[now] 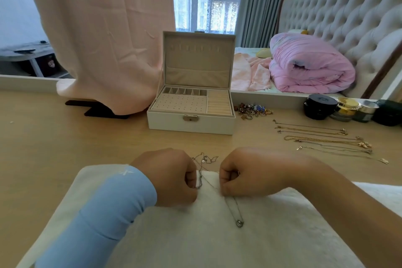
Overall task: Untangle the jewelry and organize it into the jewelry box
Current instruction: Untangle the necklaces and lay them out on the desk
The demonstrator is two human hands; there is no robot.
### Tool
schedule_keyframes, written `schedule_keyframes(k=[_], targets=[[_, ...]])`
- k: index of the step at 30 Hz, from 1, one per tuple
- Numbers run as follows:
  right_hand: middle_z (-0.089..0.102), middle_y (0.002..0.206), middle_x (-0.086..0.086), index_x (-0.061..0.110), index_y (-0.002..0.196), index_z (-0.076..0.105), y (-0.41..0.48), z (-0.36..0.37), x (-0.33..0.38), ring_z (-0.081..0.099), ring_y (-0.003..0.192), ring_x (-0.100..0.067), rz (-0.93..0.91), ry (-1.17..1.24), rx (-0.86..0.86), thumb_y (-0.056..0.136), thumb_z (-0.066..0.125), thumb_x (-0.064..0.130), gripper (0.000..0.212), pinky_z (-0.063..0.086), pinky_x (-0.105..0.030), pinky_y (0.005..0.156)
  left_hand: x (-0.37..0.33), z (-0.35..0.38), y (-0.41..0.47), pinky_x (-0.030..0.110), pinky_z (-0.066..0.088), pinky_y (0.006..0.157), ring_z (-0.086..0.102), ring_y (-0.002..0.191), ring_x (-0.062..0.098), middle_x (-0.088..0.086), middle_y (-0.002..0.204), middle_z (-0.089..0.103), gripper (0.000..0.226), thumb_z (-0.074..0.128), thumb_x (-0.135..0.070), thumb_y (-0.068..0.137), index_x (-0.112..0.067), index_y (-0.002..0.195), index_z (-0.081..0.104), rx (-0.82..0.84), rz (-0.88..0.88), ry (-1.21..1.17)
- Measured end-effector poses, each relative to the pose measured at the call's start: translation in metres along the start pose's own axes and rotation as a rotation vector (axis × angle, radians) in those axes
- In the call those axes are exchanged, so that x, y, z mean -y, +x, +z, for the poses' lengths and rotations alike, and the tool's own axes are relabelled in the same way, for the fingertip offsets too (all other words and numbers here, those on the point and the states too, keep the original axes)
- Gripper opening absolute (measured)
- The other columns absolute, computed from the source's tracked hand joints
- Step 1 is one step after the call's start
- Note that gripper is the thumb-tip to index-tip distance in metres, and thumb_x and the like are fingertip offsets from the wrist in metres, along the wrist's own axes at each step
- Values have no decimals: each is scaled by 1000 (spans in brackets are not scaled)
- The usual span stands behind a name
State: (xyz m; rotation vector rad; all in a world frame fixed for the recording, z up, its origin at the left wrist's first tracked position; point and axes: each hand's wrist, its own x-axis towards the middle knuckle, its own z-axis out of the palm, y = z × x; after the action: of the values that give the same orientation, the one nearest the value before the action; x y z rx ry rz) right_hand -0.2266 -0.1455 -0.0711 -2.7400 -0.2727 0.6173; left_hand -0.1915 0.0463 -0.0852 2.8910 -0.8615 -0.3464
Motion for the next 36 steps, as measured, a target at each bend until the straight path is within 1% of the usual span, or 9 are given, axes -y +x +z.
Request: schedule_keyframes(k=[4,8,11,14,17,21,26,32,36], targets=[[64,76,11,23,84,70,-6,-12,-10,54,65,-5,80,-14,121,90,63,32,13,47,-21,65,15,-11,-6,25,51,71,56,70,6,-16,73,62,14,58,-41,82,-31,72,63,175,-66,-136],[64,79,4,21,85,70,-11,-18,-10,54,64,-8,125,-63,250,89,64,32,13,44,-17,59,23,-17,-11,20,47,68,53,70,7,-15,73,60,16,56,-38,85,-30,72,62,318,-112,-175],[62,79,5,24,85,70,-12,-20,-8,53,65,-8,143,-80,274,90,66,32,11,45,-17,59,21,-18,-12,19,45,66,51,68,6,-16,72,57,15,57,-39,84,-31,72,62,378,-94,-156],[60,74,14,25,91,71,-14,-20,-6,52,61,-2,131,-71,211,89,70,44,19,43,-16,59,16,-16,-14,16,42,62,51,67,3,-18,73,58,16,62,-47,84,-33,77,65,431,-88,-120],[56,67,16,33,92,69,-9,-12,-2,50,59,0,32,-54,34,87,70,50,19,40,-18,60,15,-13,-14,18,47,66,56,72,3,-18,80,64,30,66,-61,77,-33,84,68,345,-109,-74],[52,64,15,35,89,69,3,3,3,48,57,-1,-127,12,-79,88,73,37,5,45,-21,62,12,-10,-8,22,51,69,57,75,0,-18,82,61,19,71,-54,76,-38,85,64,97,13,-120],[61,83,9,41,92,73,10,10,2,58,76,-9,-221,-29,-143,88,74,31,11,55,-34,75,1,-1,-3,13,43,60,56,65,-5,-22,78,66,10,75,-42,79,-38,87,72,80,113,-175],[61,85,17,46,96,76,12,11,-1,55,80,-1,-275,-101,-156,83,78,46,14,50,-26,74,1,0,-2,6,36,53,54,59,-13,-27,68,63,10,77,-40,77,-40,87,75,88,96,-161],[59,87,14,38,92,71,9,13,-2,52,80,-2,-312,-256,-202,89,67,43,7,50,-28,74,2,4,-2,13,48,62,57,63,-7,-24,72,67,8,73,-37,80,-39,87,75,78,85,-146]])
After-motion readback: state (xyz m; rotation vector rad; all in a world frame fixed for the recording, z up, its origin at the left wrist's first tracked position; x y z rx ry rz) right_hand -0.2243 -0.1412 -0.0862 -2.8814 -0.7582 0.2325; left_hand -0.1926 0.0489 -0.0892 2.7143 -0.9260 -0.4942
